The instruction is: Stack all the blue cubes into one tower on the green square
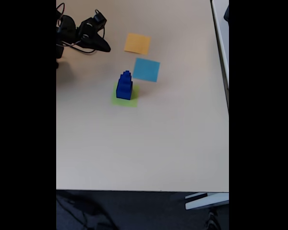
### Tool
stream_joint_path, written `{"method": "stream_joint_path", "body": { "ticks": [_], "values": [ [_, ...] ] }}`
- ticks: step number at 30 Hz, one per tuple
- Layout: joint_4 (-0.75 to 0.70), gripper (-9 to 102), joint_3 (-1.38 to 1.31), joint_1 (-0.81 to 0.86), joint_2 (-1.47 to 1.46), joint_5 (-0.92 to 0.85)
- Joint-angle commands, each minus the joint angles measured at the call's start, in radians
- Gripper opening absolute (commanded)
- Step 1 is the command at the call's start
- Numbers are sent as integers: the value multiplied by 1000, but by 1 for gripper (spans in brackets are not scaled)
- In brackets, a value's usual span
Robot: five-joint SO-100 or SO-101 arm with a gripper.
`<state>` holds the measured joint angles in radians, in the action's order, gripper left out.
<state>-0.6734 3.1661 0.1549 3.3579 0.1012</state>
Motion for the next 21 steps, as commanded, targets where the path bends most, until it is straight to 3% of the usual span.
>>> {"method": "stream_joint_path", "body": {
  "ticks": [1,7,11,21],
  "values": [
    [2,0,15,12,23,-35],
    [-130,0,15,25,23,-242],
    [-276,0,15,35,23,-249],
    [-279,0,15,43,23,-255]
  ]
}}
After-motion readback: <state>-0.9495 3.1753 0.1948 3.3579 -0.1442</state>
